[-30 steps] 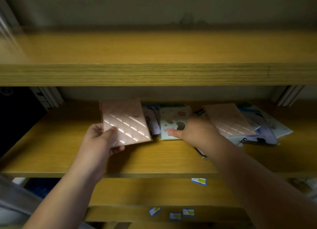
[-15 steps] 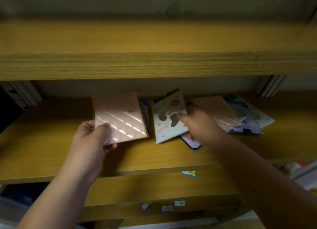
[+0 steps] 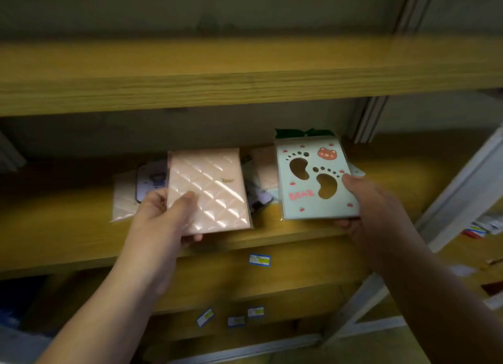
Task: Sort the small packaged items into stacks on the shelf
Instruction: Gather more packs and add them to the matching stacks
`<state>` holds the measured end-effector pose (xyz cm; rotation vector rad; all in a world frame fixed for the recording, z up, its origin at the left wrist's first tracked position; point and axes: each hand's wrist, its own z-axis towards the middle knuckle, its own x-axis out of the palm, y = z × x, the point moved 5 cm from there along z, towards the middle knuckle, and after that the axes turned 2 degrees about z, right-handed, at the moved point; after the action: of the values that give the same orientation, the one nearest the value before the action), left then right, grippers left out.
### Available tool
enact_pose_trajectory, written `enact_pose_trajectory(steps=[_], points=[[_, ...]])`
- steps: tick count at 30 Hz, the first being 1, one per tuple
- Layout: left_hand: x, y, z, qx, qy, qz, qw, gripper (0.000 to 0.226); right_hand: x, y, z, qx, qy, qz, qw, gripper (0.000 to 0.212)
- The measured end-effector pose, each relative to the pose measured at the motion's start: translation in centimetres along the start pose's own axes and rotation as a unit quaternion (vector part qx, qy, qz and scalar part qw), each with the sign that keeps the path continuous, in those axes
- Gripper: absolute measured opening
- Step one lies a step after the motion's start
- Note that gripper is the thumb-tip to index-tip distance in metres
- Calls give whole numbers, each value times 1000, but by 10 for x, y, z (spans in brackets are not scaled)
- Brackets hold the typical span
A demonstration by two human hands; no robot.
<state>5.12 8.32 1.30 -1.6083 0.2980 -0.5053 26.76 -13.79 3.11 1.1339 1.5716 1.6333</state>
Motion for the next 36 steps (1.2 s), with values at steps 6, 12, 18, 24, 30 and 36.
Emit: enact_pose_trajectory(steps=[6,12,18,24,30,36], points=[[59,9,-71,-5,15,22,1000,20,-78,4,-30,29,-9,15,999,19],[121,8,-151,13,0,21,1000,12,-158,23,-76,25,73,42,996,7],[213,15,-218,10,59,4,998,21,-261,46,-101,40,90,50,994,32],[301,27,-239,-7,127,25,992,23,-362,58,-92,78,-24,80,993,34],[400,49,-242,-32,188,39,981,25,-444,57,-78,43,-67,120,990,13],[499,79,-227,-47,239,25,970,24,-517,65,-40,25,-116,123,985,20]])
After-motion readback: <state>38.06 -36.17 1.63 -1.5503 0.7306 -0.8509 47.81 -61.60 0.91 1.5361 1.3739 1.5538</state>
